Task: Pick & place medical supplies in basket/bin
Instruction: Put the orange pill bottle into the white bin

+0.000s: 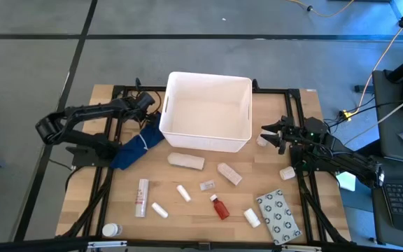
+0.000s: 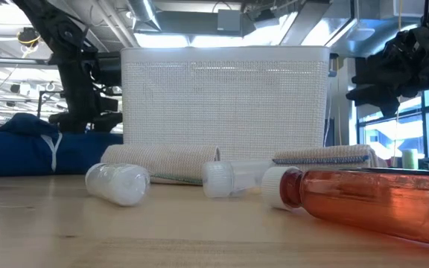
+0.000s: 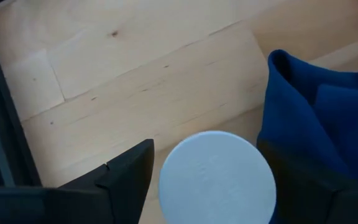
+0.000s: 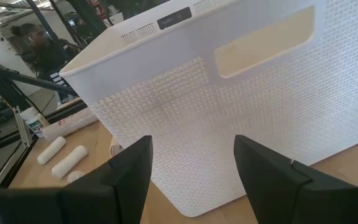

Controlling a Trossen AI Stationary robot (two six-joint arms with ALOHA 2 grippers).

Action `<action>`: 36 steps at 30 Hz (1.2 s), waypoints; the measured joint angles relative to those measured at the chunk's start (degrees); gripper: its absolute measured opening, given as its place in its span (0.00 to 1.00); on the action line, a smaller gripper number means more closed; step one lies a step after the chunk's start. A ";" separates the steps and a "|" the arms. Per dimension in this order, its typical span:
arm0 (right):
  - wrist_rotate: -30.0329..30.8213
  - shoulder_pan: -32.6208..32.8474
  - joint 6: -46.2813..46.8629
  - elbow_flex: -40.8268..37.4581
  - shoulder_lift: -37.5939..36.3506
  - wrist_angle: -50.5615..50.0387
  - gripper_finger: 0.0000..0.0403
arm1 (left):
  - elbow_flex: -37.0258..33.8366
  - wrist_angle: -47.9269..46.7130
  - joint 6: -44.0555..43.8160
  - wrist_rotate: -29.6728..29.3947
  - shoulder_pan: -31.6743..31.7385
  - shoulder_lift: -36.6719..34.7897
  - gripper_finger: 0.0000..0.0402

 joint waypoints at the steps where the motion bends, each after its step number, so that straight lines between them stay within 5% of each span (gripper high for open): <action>1: 0.01 -0.01 -0.02 0.00 0.00 0.00 0.56 | 0.00 0.02 0.31 0.21 0.00 -0.21 0.66; 12: 0.01 -0.01 -2.80 0.00 0.00 -0.22 0.56 | 0.02 -1.21 0.46 1.75 0.00 -3.25 0.52; 23: 0.01 -0.01 -2.84 0.00 0.00 -0.48 0.56 | 1.32 -5.02 0.47 2.16 0.04 -3.56 0.52; 29: 0.01 -0.01 -2.84 0.00 0.00 -0.83 0.56 | 8.72 -10.10 4.86 2.02 0.02 -3.56 0.51; 36: 0.01 0.00 -2.84 0.00 0.00 -0.83 0.56 | 24.57 -20.83 7.12 -6.27 0.00 -3.58 0.51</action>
